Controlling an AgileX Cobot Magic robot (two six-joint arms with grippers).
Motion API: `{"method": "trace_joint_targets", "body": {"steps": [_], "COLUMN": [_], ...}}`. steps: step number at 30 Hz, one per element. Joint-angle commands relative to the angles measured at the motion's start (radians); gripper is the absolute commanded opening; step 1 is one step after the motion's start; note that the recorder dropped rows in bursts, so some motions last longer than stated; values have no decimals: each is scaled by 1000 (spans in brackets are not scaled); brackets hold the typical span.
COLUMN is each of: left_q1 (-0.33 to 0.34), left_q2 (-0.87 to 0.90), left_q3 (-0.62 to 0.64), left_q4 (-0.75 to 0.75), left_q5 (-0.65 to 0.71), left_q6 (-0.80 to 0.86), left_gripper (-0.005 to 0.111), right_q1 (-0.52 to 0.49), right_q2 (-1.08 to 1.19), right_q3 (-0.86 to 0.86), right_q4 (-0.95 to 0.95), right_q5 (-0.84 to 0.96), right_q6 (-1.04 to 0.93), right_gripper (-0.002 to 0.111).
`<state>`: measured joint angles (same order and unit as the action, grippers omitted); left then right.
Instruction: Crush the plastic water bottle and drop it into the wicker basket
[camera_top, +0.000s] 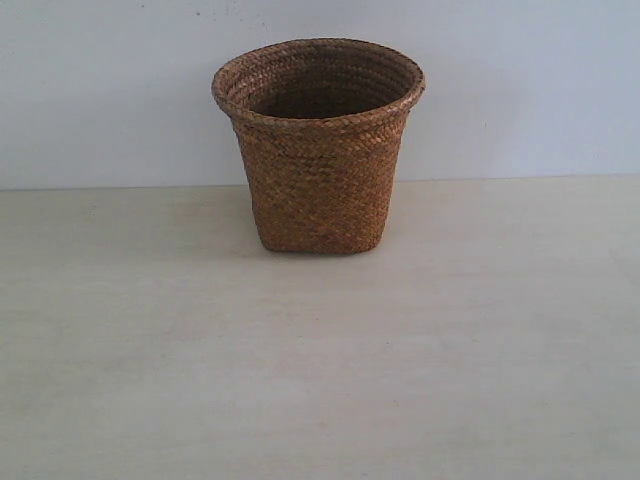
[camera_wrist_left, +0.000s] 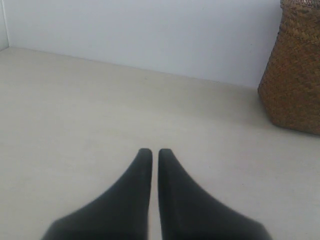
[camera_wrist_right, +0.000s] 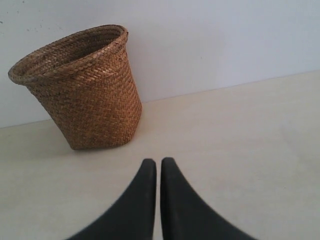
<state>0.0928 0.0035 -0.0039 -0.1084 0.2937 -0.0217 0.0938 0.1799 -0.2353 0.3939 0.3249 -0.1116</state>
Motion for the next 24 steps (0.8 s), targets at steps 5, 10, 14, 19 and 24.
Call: {"method": "trace_joint_targets", "body": {"steps": [5, 10, 14, 19, 24], "left_q1": [3, 3, 3, 3, 3], "left_q2": [-4, -4, -4, -4, -4], "left_q3": [4, 4, 4, 4, 4], "left_q4": [-7, -7, -7, -7, -7], "left_q5": [3, 3, 3, 3, 3], "left_q6": [8, 8, 10, 15, 15], "left_gripper": [4, 4, 4, 4, 4], "right_q1": [-5, -5, -7, -67, -101], "right_q2": [-8, -8, -22, -50, -104], "right_q3": [6, 50, 70, 73, 73], "right_q4": [-44, -44, -56, -196, -288], "right_q5": [8, 0, 0, 4, 60], "right_q6": [39, 61, 57, 32, 32], "right_gripper": [0, 0, 0, 0, 0]}}
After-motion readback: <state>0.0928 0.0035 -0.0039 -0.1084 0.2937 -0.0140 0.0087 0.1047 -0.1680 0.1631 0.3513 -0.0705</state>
